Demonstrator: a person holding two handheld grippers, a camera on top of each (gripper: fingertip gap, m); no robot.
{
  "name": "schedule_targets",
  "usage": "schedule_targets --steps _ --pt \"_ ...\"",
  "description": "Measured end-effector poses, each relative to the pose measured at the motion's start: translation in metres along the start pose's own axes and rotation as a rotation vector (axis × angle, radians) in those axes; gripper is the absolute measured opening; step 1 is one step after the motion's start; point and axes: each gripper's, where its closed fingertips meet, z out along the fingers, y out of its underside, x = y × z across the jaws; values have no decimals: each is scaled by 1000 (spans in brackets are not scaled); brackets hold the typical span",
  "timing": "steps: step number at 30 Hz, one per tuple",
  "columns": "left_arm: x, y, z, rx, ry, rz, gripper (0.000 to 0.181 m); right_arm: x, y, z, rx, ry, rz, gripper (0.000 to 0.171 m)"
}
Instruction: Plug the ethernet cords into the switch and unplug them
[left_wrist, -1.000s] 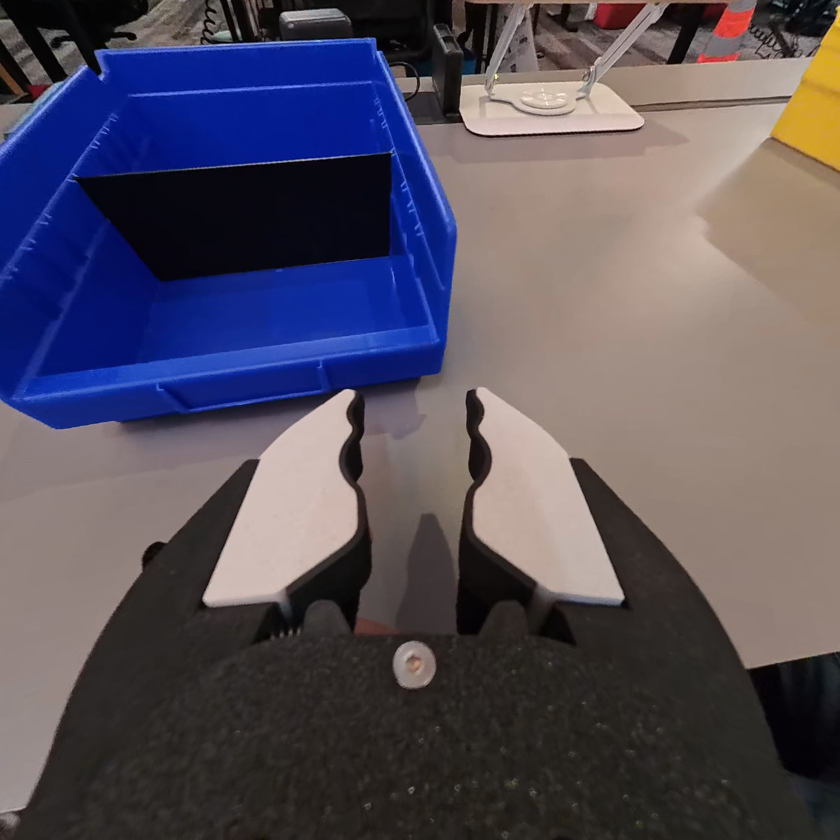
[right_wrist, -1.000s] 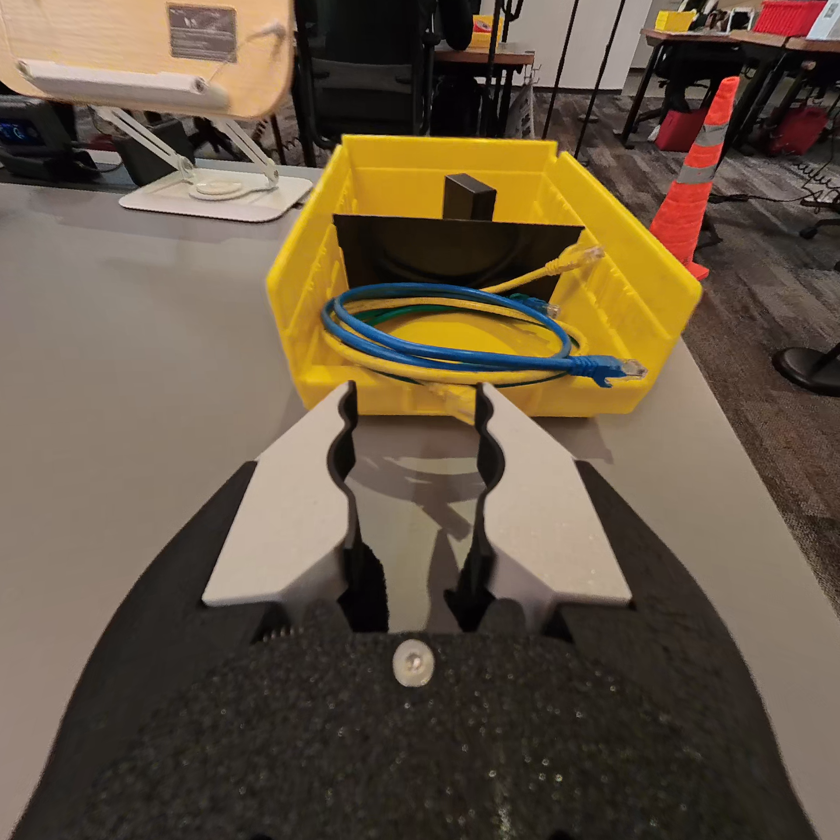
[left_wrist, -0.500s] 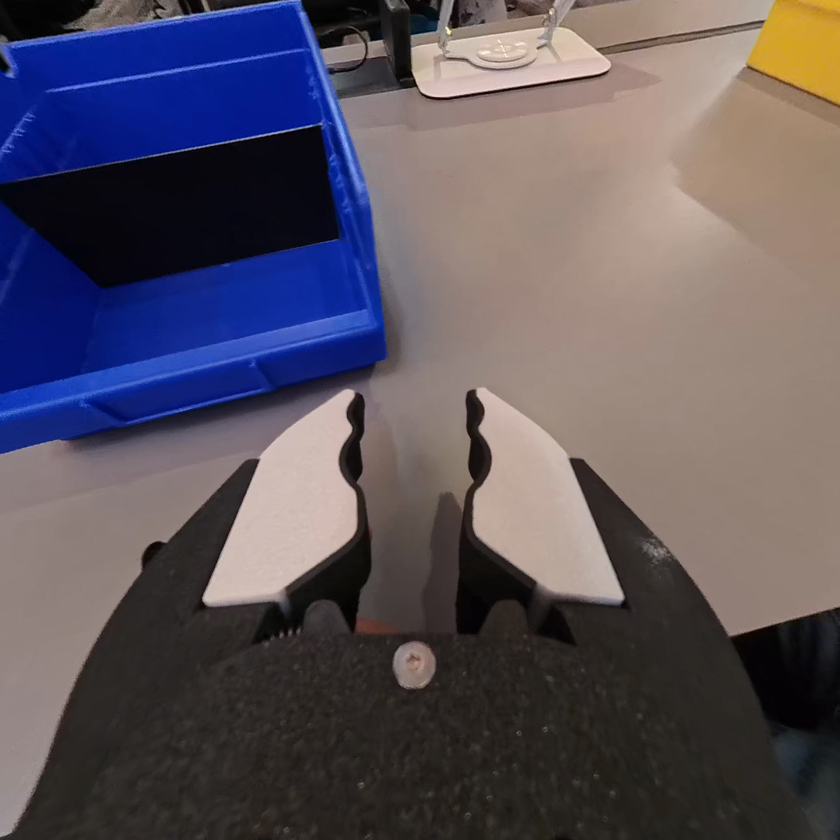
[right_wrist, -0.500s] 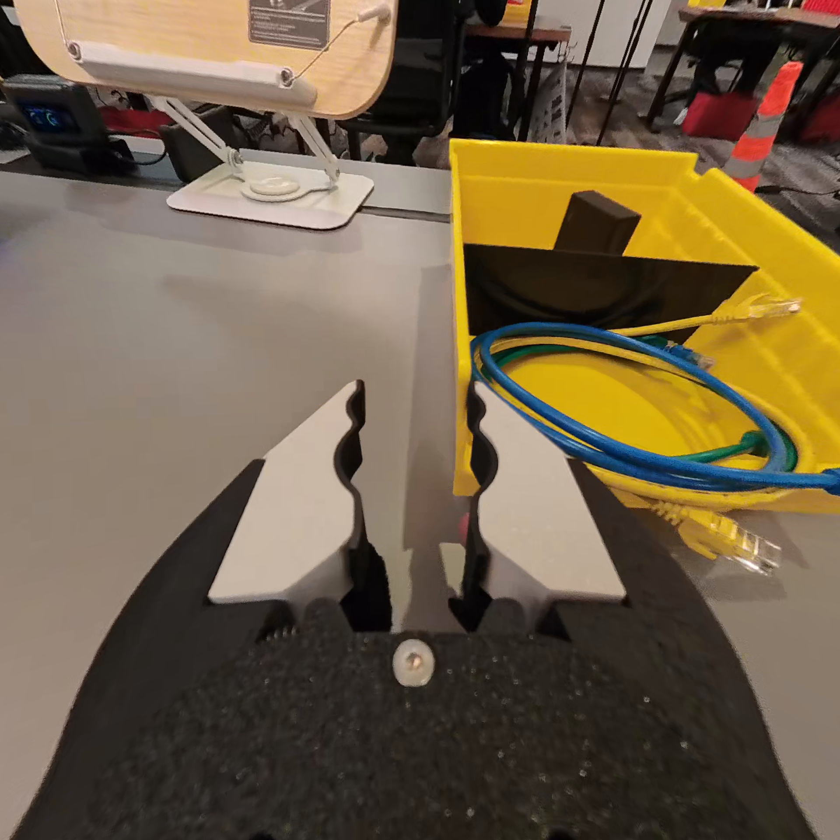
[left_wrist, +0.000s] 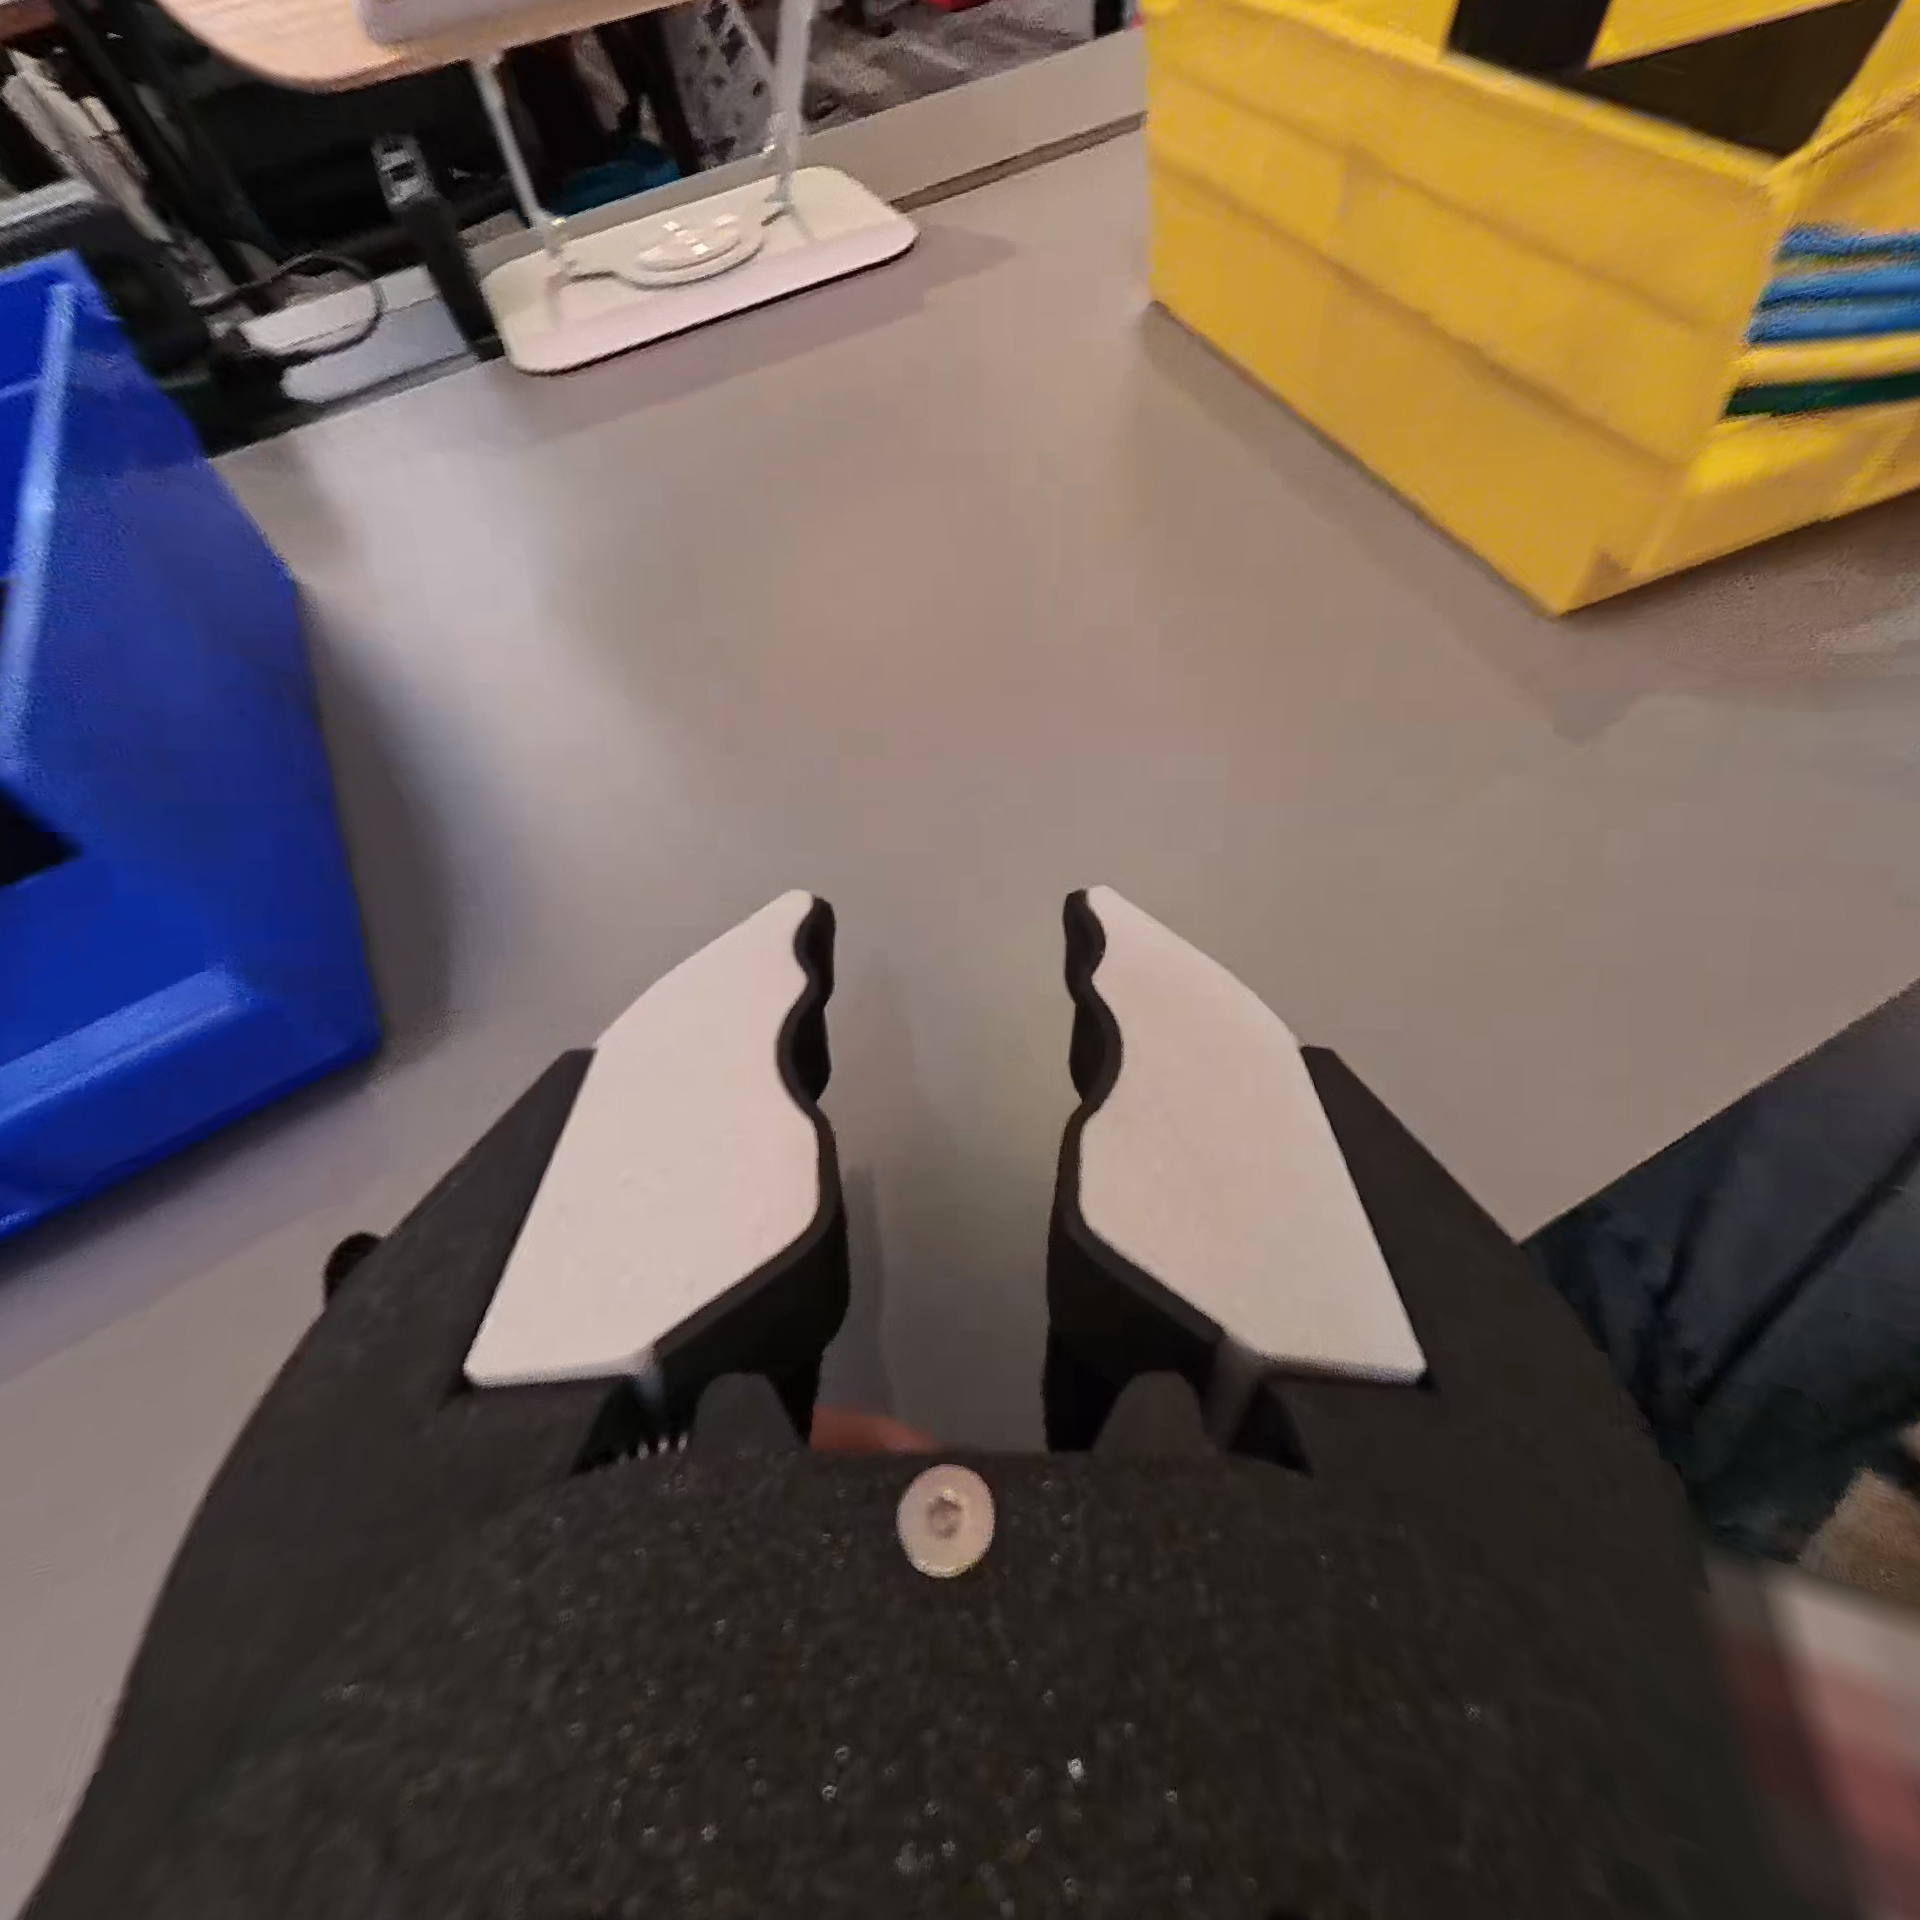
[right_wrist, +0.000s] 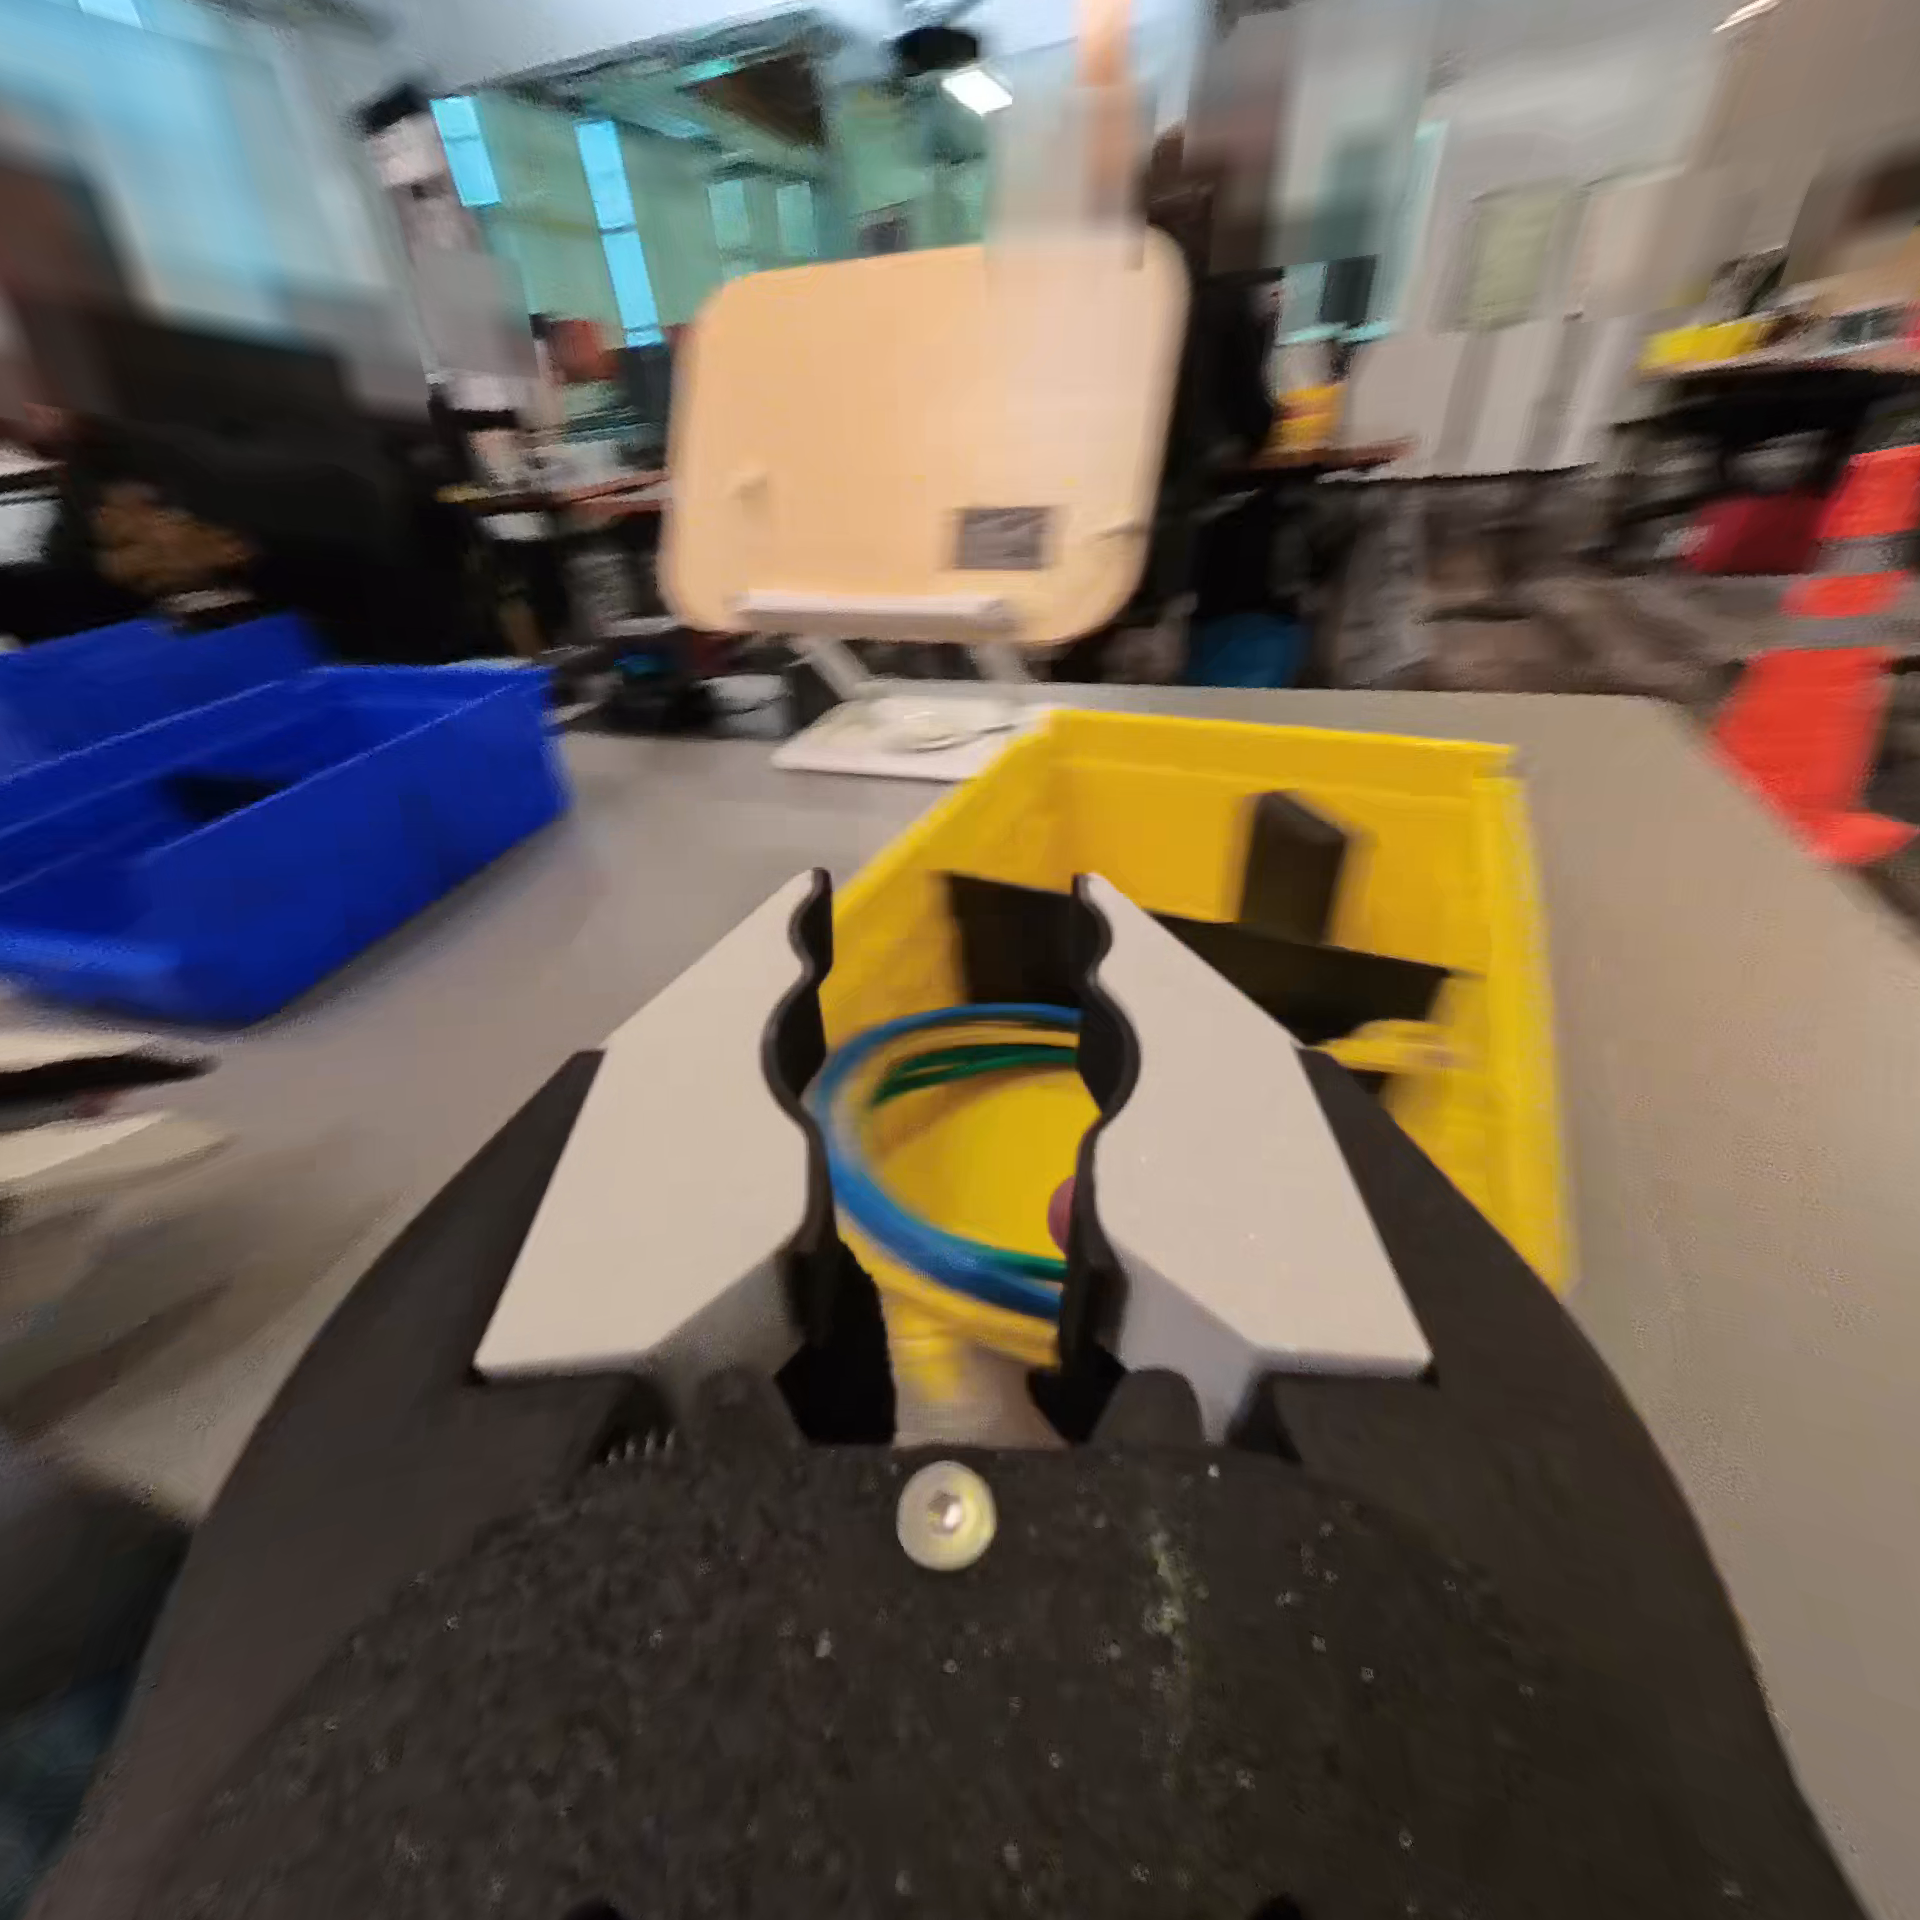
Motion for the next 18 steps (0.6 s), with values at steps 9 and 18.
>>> schedule_targets --steps 9,18 --pt "133 -79 70 104 234 -31 44 123 71 -16 -174 401 12 53" --pt "152 -86 125 46 188 -74 17 125 99 -6 -268 379 63 5"
